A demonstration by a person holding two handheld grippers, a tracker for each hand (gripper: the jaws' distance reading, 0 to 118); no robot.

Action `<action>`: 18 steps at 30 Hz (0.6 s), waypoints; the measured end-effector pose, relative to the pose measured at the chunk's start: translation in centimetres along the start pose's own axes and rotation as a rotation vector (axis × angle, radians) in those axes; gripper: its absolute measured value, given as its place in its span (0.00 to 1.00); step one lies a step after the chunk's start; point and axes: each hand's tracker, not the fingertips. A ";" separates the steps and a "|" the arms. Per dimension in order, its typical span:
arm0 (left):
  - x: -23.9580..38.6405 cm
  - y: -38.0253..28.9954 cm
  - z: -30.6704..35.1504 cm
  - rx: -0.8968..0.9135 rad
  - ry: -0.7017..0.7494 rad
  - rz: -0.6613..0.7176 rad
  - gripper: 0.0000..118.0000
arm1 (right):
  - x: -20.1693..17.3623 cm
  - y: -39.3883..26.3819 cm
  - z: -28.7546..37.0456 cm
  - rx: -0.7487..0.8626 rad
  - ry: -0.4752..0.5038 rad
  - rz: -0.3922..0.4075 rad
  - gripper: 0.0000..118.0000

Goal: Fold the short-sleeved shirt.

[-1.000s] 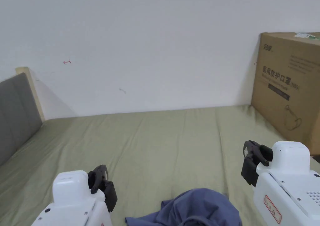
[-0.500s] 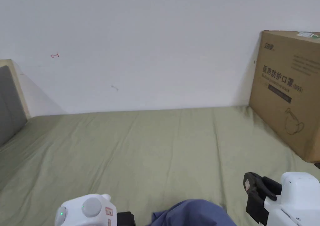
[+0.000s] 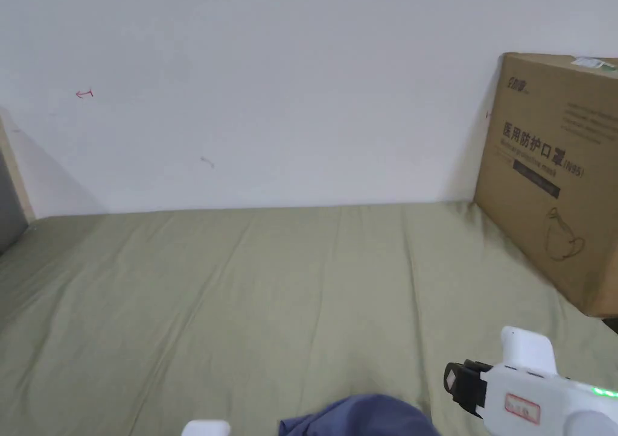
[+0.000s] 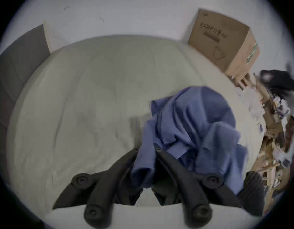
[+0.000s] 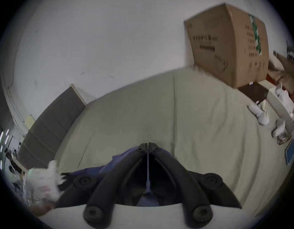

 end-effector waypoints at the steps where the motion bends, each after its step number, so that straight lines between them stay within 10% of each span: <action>1: -0.5 -0.4 1.6 0.033 0.004 0.008 0.05 | -0.1 0.9 -1.3 -0.019 -0.019 0.000 0.31; 2: -1.0 -0.8 3.0 0.063 0.005 0.018 0.05 | -0.4 1.8 -2.9 -0.048 -0.046 0.011 0.74; 3: -1.5 -1.3 4.2 0.087 0.029 0.024 0.05 | -0.6 2.6 -5.0 -0.131 -0.052 0.028 0.87; 10: -3.6 -3.3 5.6 0.084 0.062 0.085 0.05 | -3.0 1.6 -18.0 -0.651 -0.111 0.229 0.89; 13: -3.7 -3.8 5.2 0.068 0.071 0.101 0.05 | -4.0 0.0 -19.7 -0.621 -0.181 0.342 0.72; 16: -4.1 -4.2 5.6 0.064 0.059 0.136 0.05 | -4.1 -0.1 -19.1 -0.600 -0.087 0.326 0.03; 18: -4.4 -4.1 6.4 0.074 0.060 0.142 0.05 | -4.0 0.6 -16.6 -0.496 -0.072 0.298 0.03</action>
